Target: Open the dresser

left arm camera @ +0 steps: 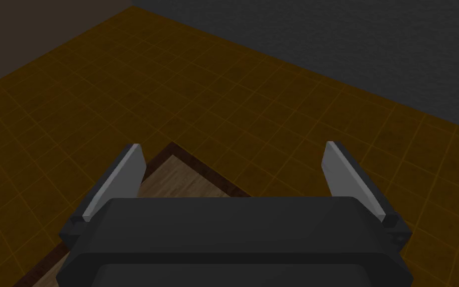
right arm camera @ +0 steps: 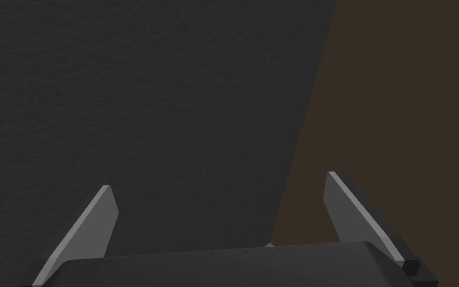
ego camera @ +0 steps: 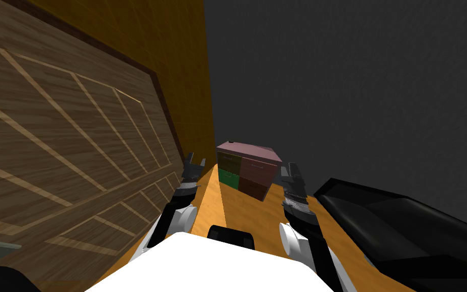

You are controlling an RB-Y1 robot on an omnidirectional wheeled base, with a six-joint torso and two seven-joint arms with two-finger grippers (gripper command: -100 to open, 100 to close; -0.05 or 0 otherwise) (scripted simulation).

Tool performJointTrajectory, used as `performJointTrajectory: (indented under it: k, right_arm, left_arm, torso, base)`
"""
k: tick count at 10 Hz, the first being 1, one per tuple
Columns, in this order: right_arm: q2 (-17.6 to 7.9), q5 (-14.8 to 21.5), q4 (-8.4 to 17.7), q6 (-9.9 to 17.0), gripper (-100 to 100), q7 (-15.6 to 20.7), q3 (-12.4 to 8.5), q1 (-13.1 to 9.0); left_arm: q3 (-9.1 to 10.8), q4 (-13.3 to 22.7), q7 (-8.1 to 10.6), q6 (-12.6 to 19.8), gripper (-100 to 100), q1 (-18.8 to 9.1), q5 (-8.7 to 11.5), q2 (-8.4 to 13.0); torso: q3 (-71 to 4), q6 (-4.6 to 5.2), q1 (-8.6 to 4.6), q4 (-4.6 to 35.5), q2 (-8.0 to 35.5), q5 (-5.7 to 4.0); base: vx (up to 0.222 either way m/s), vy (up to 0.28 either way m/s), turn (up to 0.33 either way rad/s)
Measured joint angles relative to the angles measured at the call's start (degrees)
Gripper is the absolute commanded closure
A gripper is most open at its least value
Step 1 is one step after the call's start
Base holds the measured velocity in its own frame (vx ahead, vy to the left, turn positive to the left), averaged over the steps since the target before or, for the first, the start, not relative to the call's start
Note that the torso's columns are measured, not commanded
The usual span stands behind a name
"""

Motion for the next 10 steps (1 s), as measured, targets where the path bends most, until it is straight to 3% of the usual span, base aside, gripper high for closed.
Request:
performJointTrajectory:
  k: [2, 9, 10]
  right_arm:
    - [0.0, 0.0, 0.0, 0.0, 0, 0.0, 0.0, 0.0]
    - [0.0, 0.0, 0.0, 0.0, 0, 0.0, 0.0, 0.0]
    - [0.0, 0.0, 0.0, 0.0, -100, 0.0, 0.0, 0.0]
  left_arm:
    - [0.0, 0.0, 0.0, 0.0, 0, 0.0, 0.0, 0.0]
    - [0.0, 0.0, 0.0, 0.0, 0, 0.0, 0.0, 0.0]
    - [0.0, 0.0, 0.0, 0.0, 0, 0.0, 0.0, 0.0]
  torso:
    - [-12.0, 0.0, 0.0, 6.0, 6.0, 0.0]
    - [-70.7, 0.0, 0.0, 35.4, 35.4, 0.0]
    - [-79.2, 0.0, 0.0, 39.6, 39.6, 0.0]
  base:
    - [0.0, 0.0, 0.0]
    - [0.0, 0.0, 0.0]
    - [0.014, 0.009, 0.017]
